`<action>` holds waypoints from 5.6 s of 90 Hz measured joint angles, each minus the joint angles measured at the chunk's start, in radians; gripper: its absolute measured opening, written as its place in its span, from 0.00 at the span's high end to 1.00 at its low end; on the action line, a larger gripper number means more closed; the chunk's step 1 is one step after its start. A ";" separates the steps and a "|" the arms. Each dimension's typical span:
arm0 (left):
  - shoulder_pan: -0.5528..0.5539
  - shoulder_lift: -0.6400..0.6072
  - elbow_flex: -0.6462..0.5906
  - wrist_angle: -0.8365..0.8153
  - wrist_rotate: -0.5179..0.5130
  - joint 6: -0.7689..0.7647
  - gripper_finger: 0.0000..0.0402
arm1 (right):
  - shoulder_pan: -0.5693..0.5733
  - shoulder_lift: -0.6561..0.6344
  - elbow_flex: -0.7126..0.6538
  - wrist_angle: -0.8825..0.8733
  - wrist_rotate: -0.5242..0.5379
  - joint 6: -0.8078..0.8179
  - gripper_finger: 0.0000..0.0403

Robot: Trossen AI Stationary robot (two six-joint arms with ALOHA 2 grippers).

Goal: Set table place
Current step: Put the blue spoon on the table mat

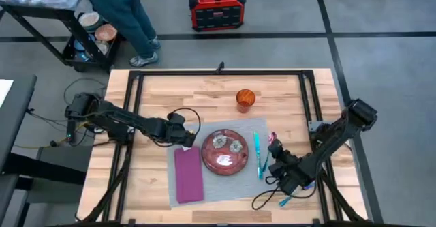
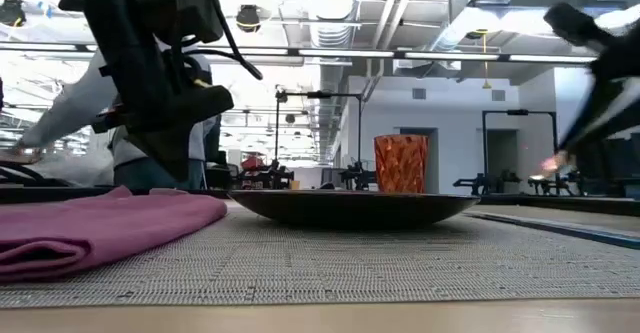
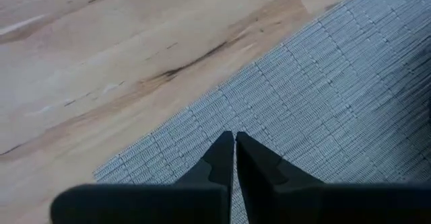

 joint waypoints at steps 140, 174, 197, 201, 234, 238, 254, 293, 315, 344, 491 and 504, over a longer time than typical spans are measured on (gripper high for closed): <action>0.003 0.000 0.001 -0.004 -0.062 -0.124 1.00 | -0.032 -0.086 -0.292 0.522 -0.136 0.068 0.97; 0.003 0.000 0.001 -0.004 -0.061 -0.101 1.00 | -0.056 -0.089 -0.289 0.473 -0.264 0.305 0.79; 0.003 0.000 0.001 0.018 -0.044 -0.093 1.00 | -0.063 -0.088 -0.268 0.421 -0.296 0.735 0.66; 0.003 0.000 0.001 0.034 -0.038 -0.072 1.00 | -0.054 -0.095 -0.268 0.423 -0.299 0.807 0.64; 0.006 0.000 0.001 0.265 0.013 0.099 1.00 | 0.060 -0.299 -0.270 0.297 -0.448 0.980 0.59; 0.009 0.000 0.001 0.264 0.014 0.102 1.00 | 0.067 -0.332 -0.271 0.259 -0.448 0.981 0.59; 0.019 -0.001 0.001 0.254 0.056 0.128 1.00 | 0.088 -0.455 -0.271 0.177 -0.549 1.027 0.59; 0.021 -0.002 0.001 0.267 0.165 0.199 1.00 | 0.209 -0.554 -0.269 0.306 -0.143 2.022 0.62; 0.021 -0.003 0.001 0.261 0.250 0.358 1.00 | 0.150 -0.509 -0.270 0.061 -0.257 2.213 0.66; 0.021 -0.003 0.001 0.259 0.278 0.407 1.00 | 0.188 -0.518 -0.269 -0.006 -0.447 2.228 0.67; 0.021 -0.003 0.001 0.258 0.269 0.421 1.00 | 0.028 -0.314 -0.291 0.157 -0.585 1.956 0.95; 0.021 -0.003 0.001 0.258 0.268 0.425 1.00 | 0.001 -0.322 -0.289 0.152 -0.609 1.912 0.99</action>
